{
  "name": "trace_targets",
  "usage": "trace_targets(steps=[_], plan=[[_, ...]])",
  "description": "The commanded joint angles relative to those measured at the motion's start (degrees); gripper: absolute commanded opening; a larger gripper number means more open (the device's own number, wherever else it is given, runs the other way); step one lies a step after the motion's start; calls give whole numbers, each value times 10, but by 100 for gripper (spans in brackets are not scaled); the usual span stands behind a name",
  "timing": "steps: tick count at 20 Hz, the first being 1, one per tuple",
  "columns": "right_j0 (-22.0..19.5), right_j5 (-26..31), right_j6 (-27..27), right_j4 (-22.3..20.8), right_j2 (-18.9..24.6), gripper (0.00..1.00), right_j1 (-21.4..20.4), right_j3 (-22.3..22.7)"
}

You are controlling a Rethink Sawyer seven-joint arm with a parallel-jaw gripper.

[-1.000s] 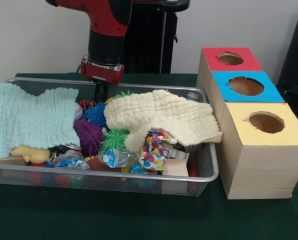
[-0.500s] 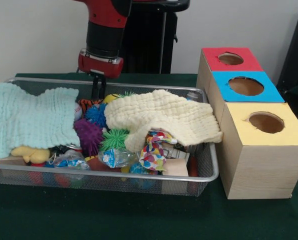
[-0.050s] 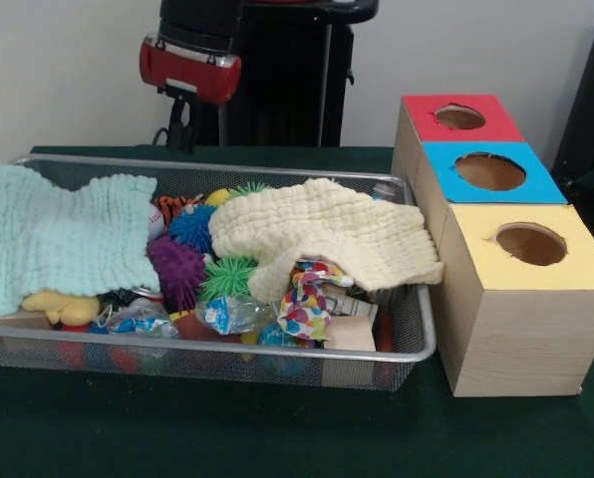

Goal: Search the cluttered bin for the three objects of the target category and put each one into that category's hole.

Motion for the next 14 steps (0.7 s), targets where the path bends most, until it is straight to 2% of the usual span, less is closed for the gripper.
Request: trace_targets(steps=[1,7,9,10,14], plan=[[-3,48,40,21,65,0,-16,5],[23,4,74,22,38,0,33,-4],[28,-3,75,19,33,0,37,-5],[20,0,71,20,42,100,37,-2],[25,-6,73,19,35,100,41,-8]])
